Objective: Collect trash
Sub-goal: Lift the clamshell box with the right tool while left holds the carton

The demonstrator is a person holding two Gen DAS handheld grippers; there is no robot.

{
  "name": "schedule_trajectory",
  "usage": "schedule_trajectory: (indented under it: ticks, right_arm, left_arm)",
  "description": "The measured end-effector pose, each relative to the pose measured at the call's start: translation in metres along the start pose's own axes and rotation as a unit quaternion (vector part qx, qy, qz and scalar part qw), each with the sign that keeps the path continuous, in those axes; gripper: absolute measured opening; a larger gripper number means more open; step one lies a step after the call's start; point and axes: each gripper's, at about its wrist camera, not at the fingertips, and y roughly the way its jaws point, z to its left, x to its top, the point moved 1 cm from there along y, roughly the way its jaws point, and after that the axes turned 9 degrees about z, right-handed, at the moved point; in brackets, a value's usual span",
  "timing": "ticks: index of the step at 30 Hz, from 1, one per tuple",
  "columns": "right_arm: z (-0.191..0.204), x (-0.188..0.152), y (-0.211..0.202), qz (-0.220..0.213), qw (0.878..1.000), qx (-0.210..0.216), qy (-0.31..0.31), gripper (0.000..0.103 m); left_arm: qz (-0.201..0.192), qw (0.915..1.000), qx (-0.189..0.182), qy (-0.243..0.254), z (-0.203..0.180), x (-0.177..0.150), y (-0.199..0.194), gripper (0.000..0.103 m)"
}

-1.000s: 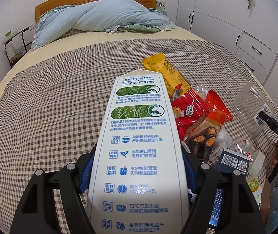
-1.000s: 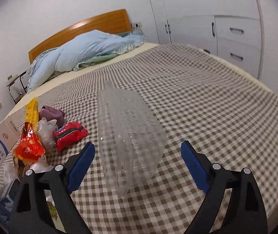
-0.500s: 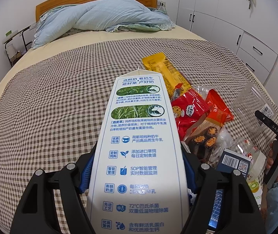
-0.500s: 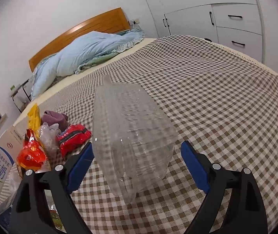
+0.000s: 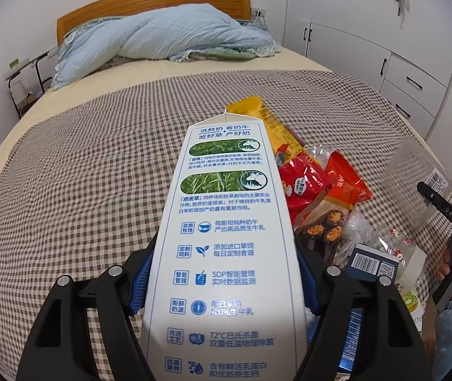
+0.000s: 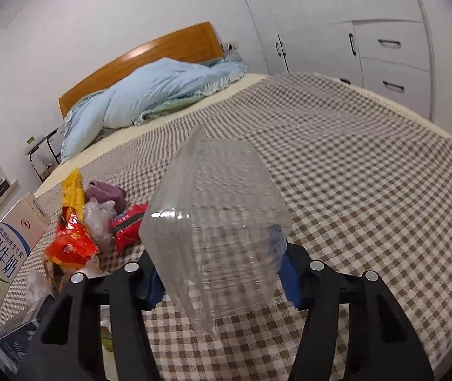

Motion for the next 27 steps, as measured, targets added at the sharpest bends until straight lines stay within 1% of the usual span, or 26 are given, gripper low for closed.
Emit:
schedule_trajectory:
  ticks: [5,17,23,27]
  right_arm:
    - [0.006,0.0,-0.021,-0.023,1.0,0.002,-0.009,0.056]
    - [0.022,-0.009,-0.069,-0.057,0.998,0.002,-0.041,0.056]
    - [0.031,-0.017,-0.1,-0.077,0.995,0.023,-0.053,0.056]
    - [0.045,-0.027,-0.124,-0.092,0.993,0.032,-0.07,0.056]
  left_arm:
    - [-0.017,0.9998,0.003,0.008,-0.003,-0.003,-0.018,0.07]
    - [-0.046,0.9987,0.002,0.021,-0.011,-0.019,-0.066,0.07]
    - [-0.06,0.9978,-0.001,0.027,-0.021,-0.033,-0.092,0.07]
    - [-0.067,0.9972,-0.007,0.033,-0.025,-0.05,-0.11,0.07]
